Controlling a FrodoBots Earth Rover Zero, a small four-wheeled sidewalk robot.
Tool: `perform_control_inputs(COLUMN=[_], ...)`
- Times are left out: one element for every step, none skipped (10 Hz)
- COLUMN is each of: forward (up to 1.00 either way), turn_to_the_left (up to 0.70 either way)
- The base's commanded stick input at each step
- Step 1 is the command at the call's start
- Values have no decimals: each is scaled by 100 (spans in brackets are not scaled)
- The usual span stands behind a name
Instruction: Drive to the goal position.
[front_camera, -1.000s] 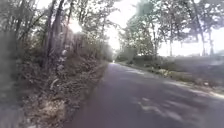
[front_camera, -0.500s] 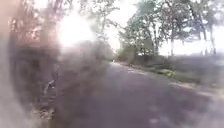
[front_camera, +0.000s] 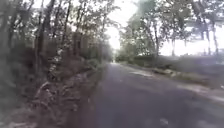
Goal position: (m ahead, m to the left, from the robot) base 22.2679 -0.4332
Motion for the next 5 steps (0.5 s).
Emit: perform_control_inputs(forward=[70,70,70,70,70], turn_to_the_left=[-1,-1,-1,-1,-1])
